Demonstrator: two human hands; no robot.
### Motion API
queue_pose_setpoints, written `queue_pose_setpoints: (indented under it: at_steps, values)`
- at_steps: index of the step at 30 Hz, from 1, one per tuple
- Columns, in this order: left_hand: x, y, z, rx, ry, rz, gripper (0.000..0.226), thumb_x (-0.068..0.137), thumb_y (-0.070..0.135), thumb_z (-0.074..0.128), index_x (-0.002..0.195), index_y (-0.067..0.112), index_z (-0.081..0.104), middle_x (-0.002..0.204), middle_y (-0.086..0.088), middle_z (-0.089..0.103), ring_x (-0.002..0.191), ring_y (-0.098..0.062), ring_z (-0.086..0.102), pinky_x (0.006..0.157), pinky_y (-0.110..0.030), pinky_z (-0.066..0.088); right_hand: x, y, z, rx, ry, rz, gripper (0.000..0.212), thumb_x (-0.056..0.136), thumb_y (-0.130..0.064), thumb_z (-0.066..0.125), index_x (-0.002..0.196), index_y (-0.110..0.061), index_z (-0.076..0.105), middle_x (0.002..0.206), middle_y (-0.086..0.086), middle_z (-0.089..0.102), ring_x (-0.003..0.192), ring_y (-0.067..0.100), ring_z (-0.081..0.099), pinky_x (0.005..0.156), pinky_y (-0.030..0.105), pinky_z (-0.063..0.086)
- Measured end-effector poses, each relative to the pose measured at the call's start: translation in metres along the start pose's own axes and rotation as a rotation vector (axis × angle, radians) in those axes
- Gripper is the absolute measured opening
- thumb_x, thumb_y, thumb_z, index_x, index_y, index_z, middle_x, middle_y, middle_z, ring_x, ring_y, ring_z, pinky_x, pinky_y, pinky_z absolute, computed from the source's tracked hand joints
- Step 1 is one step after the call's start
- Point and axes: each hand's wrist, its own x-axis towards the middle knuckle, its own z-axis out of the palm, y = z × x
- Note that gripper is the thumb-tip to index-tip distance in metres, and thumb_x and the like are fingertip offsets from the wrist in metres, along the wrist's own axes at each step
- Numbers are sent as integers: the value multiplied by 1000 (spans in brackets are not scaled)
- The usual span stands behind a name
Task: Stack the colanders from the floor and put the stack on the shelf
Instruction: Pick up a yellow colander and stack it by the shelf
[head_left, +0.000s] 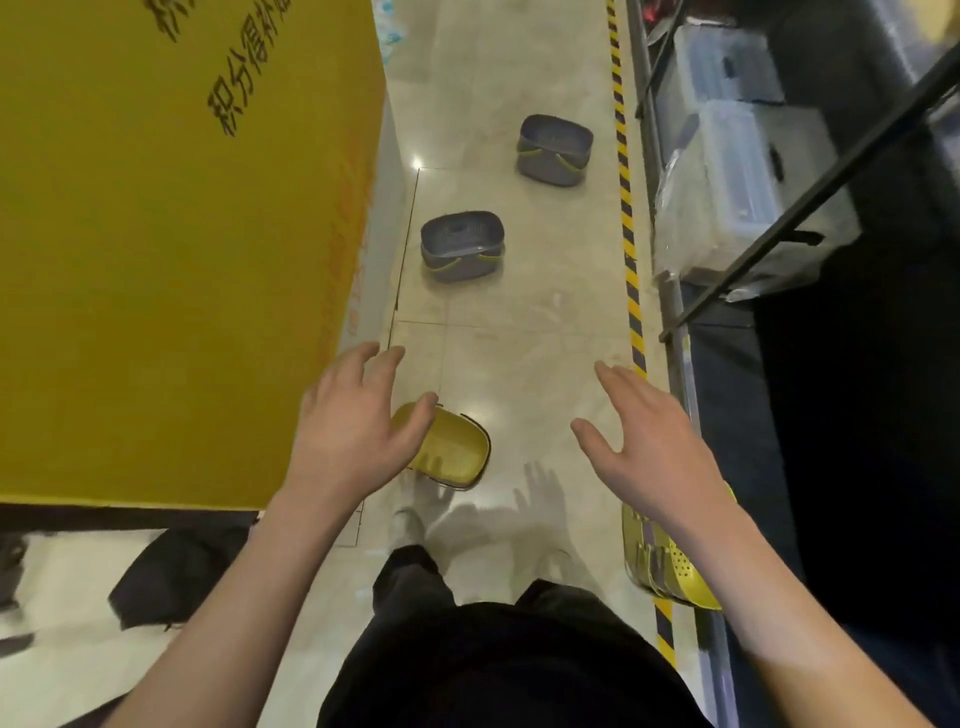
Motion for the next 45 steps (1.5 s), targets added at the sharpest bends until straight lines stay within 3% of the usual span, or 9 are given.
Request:
queue_pose_setpoints:
  at_steps: [8, 11, 16, 23, 32, 36, 38, 42, 45]
  values:
    - [32, -116, 10, -46, -125, 2, 68, 93, 60, 47, 145, 17, 46, 149, -11, 45, 136, -30, 41, 104, -49, 41, 15, -71, 65, -4, -72, 80, 68, 95, -52, 50, 153, -21, 33, 153, 6, 43, 138, 29, 39, 108, 44, 38]
    - [47, -135, 27, -72, -160, 2, 64, 93, 57, 52, 143, 18, 48, 146, -9, 49, 133, -29, 46, 102, -48, 43, 24, -84, 88, -1, -84, 109, 67, 93, -53, 47, 151, -21, 34, 150, 5, 45, 133, 32, 43, 101, 47, 45]
    - [79, -157, 81, -41, -235, 50, 63, 94, 54, 53, 142, 14, 49, 144, -9, 51, 125, -31, 53, 96, -47, 47, 52, -81, 148, 2, -198, 176, 68, 94, -52, 46, 152, -19, 32, 150, 11, 43, 129, 38, 45, 99, 48, 44]
    - [109, -200, 227, -84, -335, 25, 59, 91, 47, 61, 136, 10, 52, 131, -14, 59, 110, -36, 62, 82, -49, 54, 98, -40, 289, 109, -370, 303, 70, 93, -43, 54, 152, -16, 29, 145, 15, 44, 120, 43, 49, 92, 48, 46]
    - [182, -297, 494, -74, -503, -73, 88, 88, 58, 59, 153, 9, 26, 151, -18, 34, 135, -38, 39, 107, -50, 38, 179, 47, 542, 242, -444, 482, 85, 91, -44, 59, 155, -15, 10, 140, 21, 37, 116, 43, 49, 88, 47, 46]
    - [206, -319, 586, -193, -575, -216, 103, 86, 55, 67, 157, 4, 11, 158, -23, 22, 141, -39, 32, 111, -45, 32, 216, 75, 627, 553, -431, 823, 93, 89, -39, 63, 156, -16, 2, 144, 19, 39, 112, 34, 53, 76, 40, 52]
    - [212, -324, 618, -267, -596, -283, 107, 85, 55, 68, 157, 4, 7, 159, -22, 24, 142, -36, 32, 110, -42, 34, 227, 83, 656, 669, -412, 964, 93, 88, -40, 64, 155, -20, 3, 146, 14, 40, 118, 35, 51, 85, 47, 52]
    - [207, -322, 633, -356, -575, -338, 104, 85, 54, 67, 158, 9, 9, 155, -16, 34, 138, -32, 40, 97, -35, 41, 225, 90, 674, 737, -327, 1003, 72, 86, -38, 65, 144, -16, 30, 128, 8, 54, 103, 27, 59, 82, 45, 56]
    - [195, -312, 602, -345, -566, -464, 100, 84, 57, 67, 157, 11, 17, 153, -17, 31, 138, -33, 38, 106, -43, 41, 217, 90, 643, 660, -295, 928, 84, 84, -40, 65, 153, -19, 22, 145, 10, 42, 120, 30, 52, 96, 45, 50]
